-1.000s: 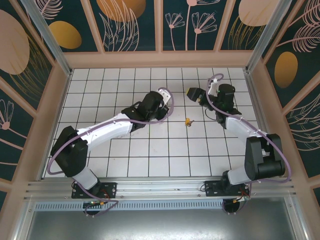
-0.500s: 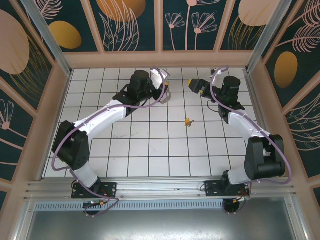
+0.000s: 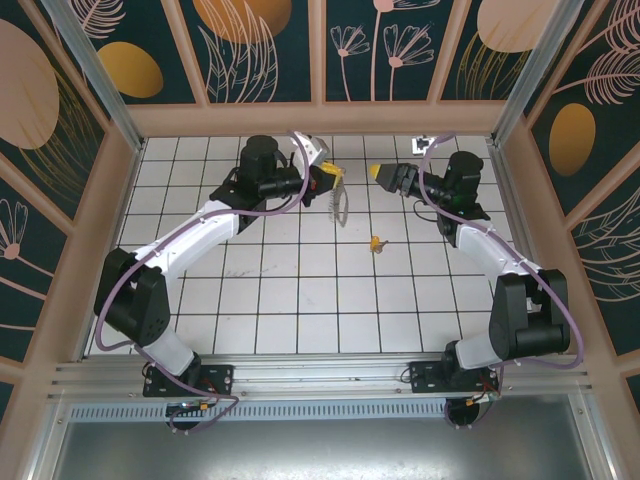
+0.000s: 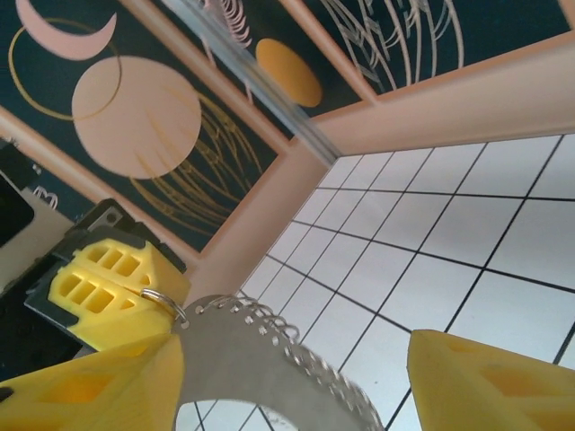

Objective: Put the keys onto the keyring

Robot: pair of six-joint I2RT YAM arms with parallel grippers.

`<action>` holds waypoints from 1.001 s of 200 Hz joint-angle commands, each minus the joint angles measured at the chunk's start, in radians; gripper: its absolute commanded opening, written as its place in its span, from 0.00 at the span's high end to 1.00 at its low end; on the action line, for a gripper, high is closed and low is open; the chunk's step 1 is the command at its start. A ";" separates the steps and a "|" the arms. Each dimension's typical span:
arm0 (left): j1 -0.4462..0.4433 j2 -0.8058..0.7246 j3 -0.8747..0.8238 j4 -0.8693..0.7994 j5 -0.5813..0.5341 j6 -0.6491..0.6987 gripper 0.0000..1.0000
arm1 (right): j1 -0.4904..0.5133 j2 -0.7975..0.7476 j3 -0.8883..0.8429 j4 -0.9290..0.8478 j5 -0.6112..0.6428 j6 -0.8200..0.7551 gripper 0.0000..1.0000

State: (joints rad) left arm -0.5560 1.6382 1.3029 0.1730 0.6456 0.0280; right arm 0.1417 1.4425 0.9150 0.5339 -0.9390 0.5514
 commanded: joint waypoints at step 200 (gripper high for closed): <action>0.005 0.022 0.079 -0.012 0.333 -0.077 1.00 | 0.106 -0.085 0.033 0.017 -0.201 -0.088 0.62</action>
State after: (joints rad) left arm -0.5549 1.6470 1.3487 0.1452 0.9360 -0.0319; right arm 0.2321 1.3884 0.9531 0.5339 -1.1030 0.4942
